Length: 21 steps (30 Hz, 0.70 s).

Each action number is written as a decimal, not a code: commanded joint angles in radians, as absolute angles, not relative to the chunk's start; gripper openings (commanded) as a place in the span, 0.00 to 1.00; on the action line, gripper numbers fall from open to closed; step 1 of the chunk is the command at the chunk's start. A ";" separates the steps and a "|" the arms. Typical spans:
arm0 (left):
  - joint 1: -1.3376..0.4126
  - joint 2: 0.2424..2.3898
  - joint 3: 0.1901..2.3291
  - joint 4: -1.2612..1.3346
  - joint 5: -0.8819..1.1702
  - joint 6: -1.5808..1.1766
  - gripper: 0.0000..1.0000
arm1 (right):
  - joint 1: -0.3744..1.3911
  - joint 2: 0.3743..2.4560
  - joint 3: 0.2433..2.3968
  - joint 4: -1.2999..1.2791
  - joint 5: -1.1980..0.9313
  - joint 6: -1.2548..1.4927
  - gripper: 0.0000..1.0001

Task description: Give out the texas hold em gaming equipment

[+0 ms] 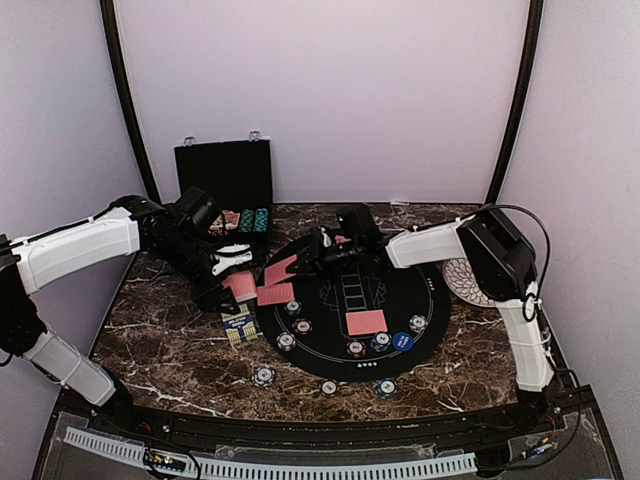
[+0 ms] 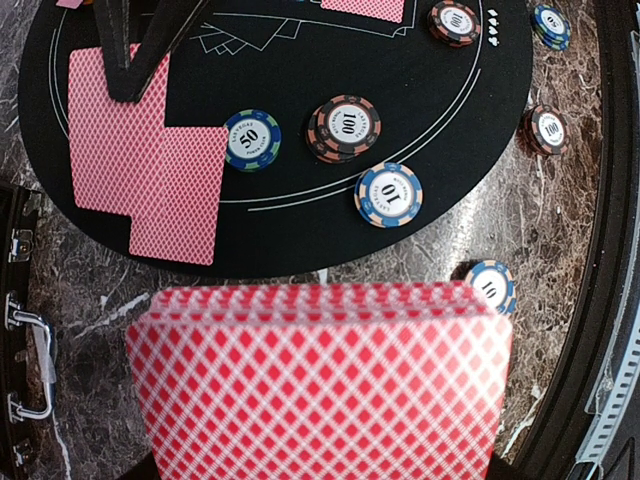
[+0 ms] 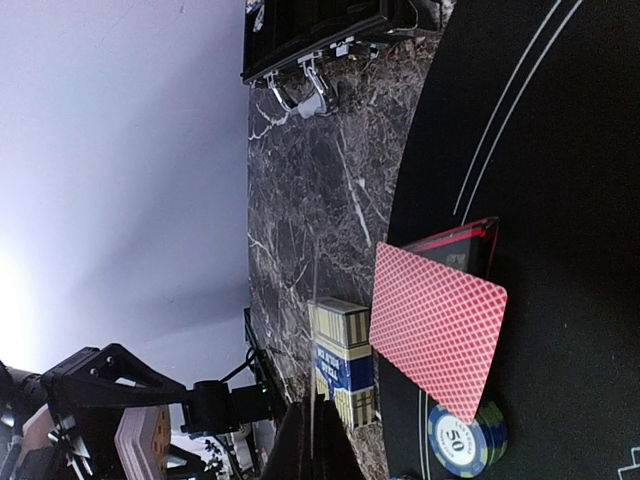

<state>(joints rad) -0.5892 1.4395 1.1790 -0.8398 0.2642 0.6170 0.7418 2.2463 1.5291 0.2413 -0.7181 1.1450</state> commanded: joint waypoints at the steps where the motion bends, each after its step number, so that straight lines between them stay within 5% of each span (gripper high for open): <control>1: -0.589 1.402 1.180 -0.851 0.272 0.624 0.00 | 0.766 2.300 1.628 0.158 -0.682 1.097 0.00; 11: -0.589 1.399 1.181 -0.855 0.273 0.623 0.00 | 0.781 2.372 1.737 0.040 -0.638 1.047 0.01; 21: -0.589 1.403 1.188 -0.858 0.278 0.622 0.00 | 0.781 2.316 1.731 -0.083 -0.586 0.962 0.40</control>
